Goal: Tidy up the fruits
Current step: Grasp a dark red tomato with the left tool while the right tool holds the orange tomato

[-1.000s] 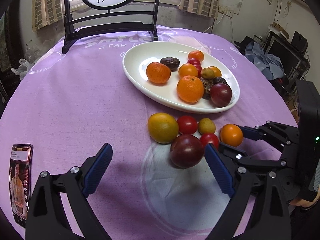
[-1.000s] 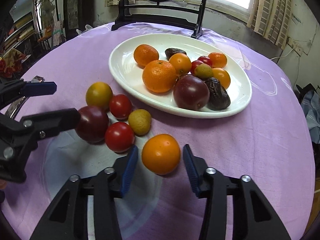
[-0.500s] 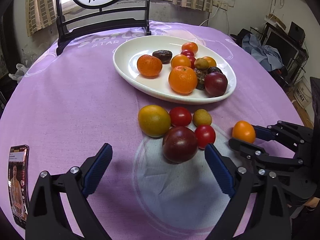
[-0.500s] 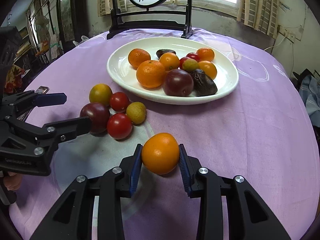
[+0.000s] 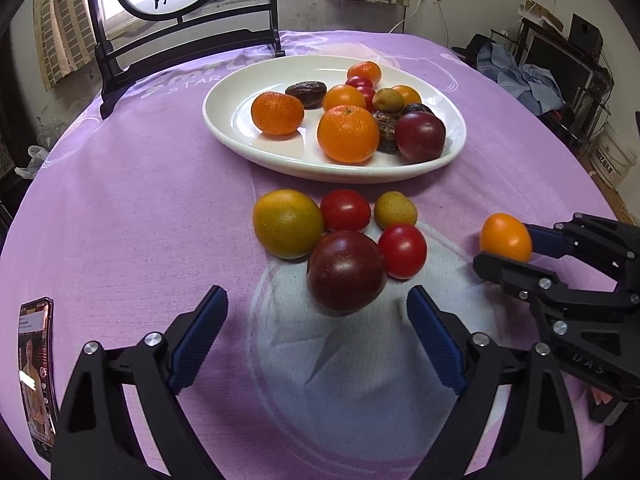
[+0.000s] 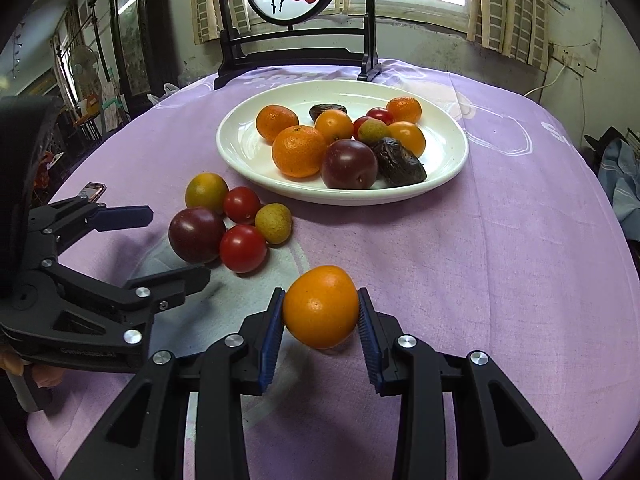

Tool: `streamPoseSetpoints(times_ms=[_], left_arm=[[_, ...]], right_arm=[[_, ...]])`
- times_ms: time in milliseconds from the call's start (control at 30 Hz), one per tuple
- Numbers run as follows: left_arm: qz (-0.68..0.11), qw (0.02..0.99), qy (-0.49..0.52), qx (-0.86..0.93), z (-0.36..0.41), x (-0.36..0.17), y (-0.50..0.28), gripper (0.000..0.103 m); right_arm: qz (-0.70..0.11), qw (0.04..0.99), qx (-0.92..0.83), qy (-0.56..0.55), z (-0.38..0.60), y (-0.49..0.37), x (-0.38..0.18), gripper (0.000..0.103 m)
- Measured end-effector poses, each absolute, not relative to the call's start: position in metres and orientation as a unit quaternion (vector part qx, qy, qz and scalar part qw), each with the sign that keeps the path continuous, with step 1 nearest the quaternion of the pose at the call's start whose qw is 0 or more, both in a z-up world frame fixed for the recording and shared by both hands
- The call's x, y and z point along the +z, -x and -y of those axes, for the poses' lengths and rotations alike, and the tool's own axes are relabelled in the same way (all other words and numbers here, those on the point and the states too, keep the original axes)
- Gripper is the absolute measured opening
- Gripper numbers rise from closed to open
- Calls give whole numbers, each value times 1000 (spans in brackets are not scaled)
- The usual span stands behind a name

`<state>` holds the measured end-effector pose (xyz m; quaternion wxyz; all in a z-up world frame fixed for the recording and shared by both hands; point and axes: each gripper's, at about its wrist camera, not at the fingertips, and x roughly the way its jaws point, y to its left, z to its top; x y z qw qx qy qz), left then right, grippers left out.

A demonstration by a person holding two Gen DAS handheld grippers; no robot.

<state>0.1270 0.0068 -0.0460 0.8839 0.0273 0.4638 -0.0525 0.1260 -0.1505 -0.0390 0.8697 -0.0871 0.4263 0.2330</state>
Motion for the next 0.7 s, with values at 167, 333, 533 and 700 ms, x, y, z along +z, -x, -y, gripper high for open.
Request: streamPoseSetpoints(times_ms=[167, 333, 533, 700], left_arm=[[-468, 882, -30, -40, -8, -50, -131, 83], [-481, 876, -29, -35, -6, -57, -136, 81], [-475, 879, -36, -28, 0, -56, -136, 80], [-469, 882, -30, -39, 5, -56, -140, 70]], right_arm=[[-417, 872, 241, 82, 152, -121, -34, 36], [-407, 876, 249, 75, 157, -116, -28, 36], [-400, 879, 252, 63, 165, -113, -24, 36], [-396, 880, 255, 60, 168, -110, -22, 36]])
